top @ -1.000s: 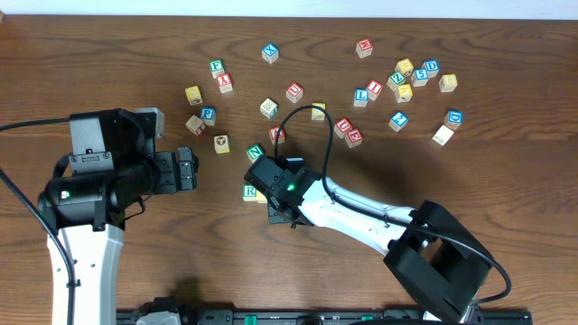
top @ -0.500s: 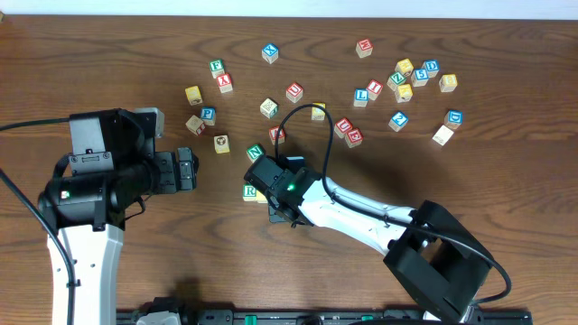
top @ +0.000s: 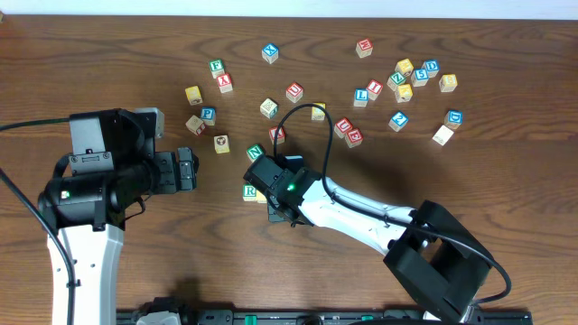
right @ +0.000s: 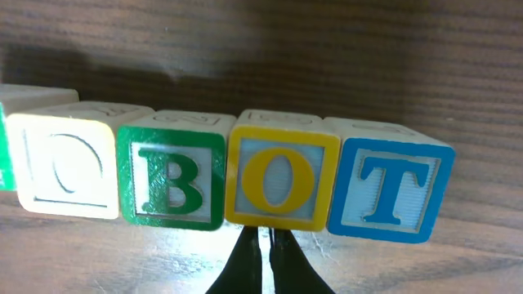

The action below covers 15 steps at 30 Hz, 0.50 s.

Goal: Spell out ROBOT

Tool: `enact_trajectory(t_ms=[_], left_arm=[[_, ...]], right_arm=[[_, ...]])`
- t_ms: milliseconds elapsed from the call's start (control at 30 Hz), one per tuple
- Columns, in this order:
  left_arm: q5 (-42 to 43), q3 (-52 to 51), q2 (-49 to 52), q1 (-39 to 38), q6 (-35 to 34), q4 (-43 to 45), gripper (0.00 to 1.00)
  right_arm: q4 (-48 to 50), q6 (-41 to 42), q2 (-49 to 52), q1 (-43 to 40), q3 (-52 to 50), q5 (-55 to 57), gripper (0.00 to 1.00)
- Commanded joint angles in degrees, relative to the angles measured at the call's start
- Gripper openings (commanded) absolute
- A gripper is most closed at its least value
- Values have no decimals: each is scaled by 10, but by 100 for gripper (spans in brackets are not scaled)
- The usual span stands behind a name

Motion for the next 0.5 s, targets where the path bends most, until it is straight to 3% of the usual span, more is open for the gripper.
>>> enact_trajectory(t_ms=[0,467], left_arm=[[9,7,-1,2,8,-1,96],[9,7,-1,2,8,-1,96]], right_arm=[[-9,-4,-3,3,-1,-21,1],[-92,33,-3,7,-1,-23,1]])
